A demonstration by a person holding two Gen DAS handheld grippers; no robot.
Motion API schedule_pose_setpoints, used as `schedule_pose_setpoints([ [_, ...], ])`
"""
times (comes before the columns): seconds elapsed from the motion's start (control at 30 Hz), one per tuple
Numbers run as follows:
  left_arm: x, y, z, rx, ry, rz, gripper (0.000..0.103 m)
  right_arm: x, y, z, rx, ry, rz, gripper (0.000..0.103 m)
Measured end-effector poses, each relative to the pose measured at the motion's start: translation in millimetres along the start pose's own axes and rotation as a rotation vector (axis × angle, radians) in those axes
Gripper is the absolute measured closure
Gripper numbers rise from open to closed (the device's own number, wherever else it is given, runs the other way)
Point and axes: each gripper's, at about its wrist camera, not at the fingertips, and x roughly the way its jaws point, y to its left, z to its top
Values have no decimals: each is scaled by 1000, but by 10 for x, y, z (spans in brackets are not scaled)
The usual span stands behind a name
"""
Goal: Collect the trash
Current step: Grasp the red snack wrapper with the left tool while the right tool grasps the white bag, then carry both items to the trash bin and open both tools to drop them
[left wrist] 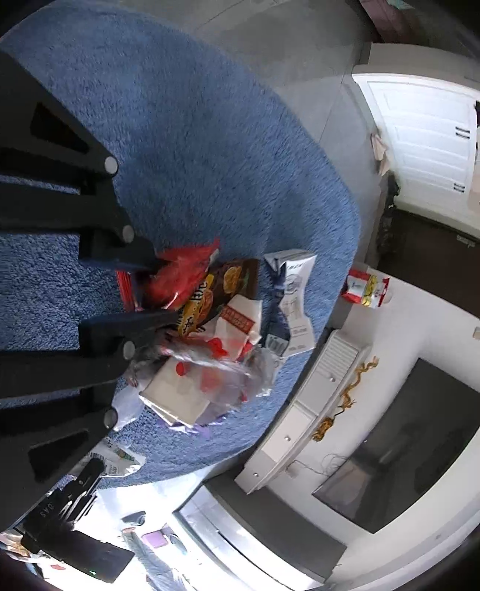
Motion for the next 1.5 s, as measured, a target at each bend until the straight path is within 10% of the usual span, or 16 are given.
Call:
schedule_pose_setpoints([
  [0.47,-718,-252,-32,68,-118,23,88,-592,103,-83,-23,-133,35,99],
  [0.6,-604,-246,0,39,-121,28,38,-685,69,-109,-19,-145,23,99],
  [0.83,-128,-131,255,-49,-87,72,40,-635,-27,-151,-8,-139,-6,99],
  [1.13,413,246,73,-211,67,78,72,-577,-54,-130,-7,-115,-39,99],
  [1.5,-252,405,-25,-185,-69,42,88,-637,34,-144,-23,-131,-19,99],
])
